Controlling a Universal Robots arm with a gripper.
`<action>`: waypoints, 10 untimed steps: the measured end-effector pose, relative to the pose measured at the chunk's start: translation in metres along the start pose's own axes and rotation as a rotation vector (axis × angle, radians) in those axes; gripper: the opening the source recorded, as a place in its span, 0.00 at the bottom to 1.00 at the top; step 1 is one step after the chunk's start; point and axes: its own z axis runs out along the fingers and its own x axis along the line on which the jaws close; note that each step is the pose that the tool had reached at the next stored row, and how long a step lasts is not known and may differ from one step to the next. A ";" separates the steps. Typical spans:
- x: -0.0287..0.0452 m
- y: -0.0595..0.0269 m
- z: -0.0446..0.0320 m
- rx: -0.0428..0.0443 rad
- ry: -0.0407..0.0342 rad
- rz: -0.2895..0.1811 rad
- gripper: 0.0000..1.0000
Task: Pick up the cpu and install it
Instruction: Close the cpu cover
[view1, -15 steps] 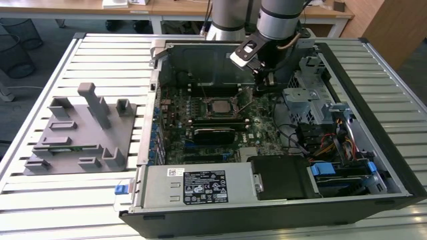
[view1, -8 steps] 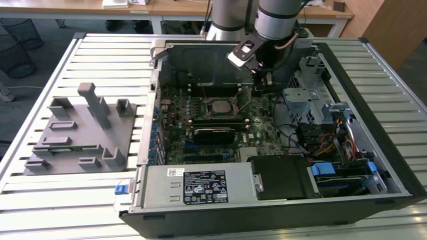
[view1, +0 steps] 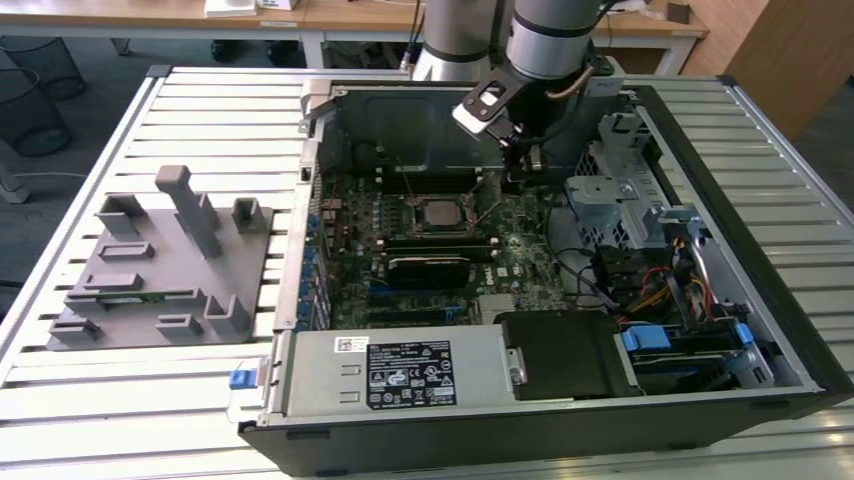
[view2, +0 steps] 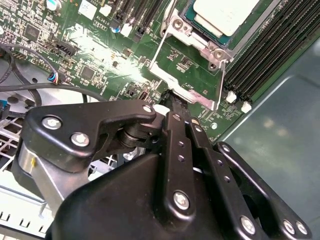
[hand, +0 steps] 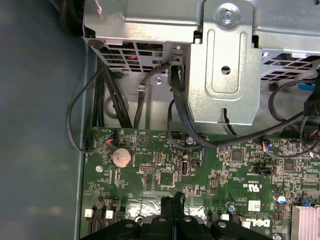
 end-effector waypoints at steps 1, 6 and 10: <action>0.0000 0.0000 0.0000 0.0000 0.0001 0.000 0.11; 0.0001 -0.0011 0.0000 0.0000 0.0000 0.000 0.11; 0.0003 -0.0073 0.0000 0.0000 0.0001 0.000 0.11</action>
